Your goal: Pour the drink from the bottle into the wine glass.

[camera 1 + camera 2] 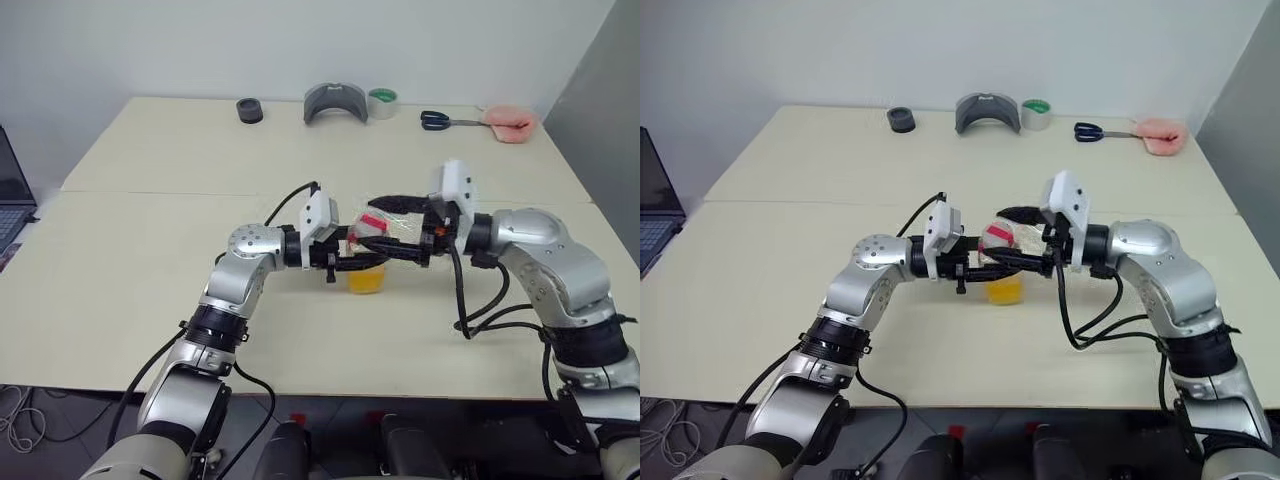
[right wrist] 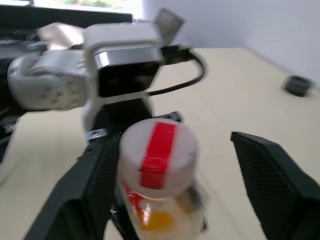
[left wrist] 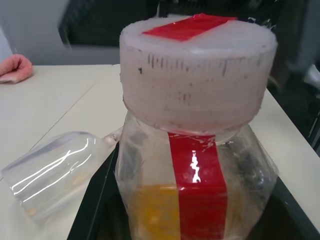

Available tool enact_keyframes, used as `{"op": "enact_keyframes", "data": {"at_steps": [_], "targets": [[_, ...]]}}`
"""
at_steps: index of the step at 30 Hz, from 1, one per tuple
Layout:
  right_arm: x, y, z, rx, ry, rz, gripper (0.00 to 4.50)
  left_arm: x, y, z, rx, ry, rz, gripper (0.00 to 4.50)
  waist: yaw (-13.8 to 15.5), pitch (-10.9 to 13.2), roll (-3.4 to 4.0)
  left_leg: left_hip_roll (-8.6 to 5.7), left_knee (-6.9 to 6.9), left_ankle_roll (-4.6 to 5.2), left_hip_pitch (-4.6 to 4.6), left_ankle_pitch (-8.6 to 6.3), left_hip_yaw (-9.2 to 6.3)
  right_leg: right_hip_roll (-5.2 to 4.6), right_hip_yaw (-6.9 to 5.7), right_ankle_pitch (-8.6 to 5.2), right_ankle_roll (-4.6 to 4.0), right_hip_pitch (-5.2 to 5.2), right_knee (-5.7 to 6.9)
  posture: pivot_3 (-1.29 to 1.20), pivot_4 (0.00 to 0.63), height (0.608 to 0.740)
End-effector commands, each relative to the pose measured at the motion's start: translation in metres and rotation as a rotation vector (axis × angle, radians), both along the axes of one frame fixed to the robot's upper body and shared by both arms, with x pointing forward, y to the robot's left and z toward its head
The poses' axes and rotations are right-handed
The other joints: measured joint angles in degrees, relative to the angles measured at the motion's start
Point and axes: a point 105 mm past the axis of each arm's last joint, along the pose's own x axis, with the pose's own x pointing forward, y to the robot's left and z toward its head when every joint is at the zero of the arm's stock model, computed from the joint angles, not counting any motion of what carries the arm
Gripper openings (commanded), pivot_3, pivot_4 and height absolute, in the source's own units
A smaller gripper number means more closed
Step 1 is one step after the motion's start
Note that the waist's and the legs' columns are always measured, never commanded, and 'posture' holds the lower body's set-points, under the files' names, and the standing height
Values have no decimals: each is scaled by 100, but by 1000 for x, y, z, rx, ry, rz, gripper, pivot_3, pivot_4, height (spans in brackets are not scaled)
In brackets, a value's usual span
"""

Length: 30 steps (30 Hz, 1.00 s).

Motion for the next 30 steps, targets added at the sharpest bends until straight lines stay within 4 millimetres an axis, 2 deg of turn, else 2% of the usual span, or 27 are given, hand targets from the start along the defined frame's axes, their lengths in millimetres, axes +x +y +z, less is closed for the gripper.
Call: {"op": "enact_keyframes", "data": {"at_steps": [1, 7, 13, 23, 26, 30], "targets": [[-26, 7, 19, 105, -32, -85, 4339, 1, 0, 14, -48, -44, 9, 1817, -3, 0, 0, 0, 0, 0, 1, 0, 1, 1, 1, 0, 0, 0, 0, 0, 150, 740], [-26, 16, 5, 139, -34, -337, 4339, 3, -2, 14, -55, -35, 19, 1817, -28, -1, 2, 2, 1, 0, 9, 0, 4, 7, 6, 0, 2, 0, 8, 0, 150, 740], [-18, 34, -3, 135, -86, -433, 4339, 4, -4, 17, -55, -36, 19, 1817, -27, 0, 1, 1, -1, 0, 8, 0, 6, 8, 5, 0, 1, -1, 4, 0, 150, 740], [-10, 35, -2, 222, -106, -518, 4339, 2, -5, 21, -48, -34, 15, 1817, -27, -1, 2, 1, -1, 0, 8, 0, 5, 8, 4, 0, 1, -1, 5, 0, 150, 740], [-9, 36, -5, 214, -99, -518, 3762, 2, -4, 21, -46, -33, 17, 1817, -27, -1, 2, 1, -1, 0, 8, 0, 6, 8, 4, 0, 1, -1, 5, 0, 150, 740], [-9, 36, -6, 206, -99, -513, 2298, 2, -4, 21, -45, -31, 21, 1817, -29, 0, 2, 1, -1, 0, 9, 0, 5, 9, 4, 0, 1, -1, 5, 0, 150, 740]]}}
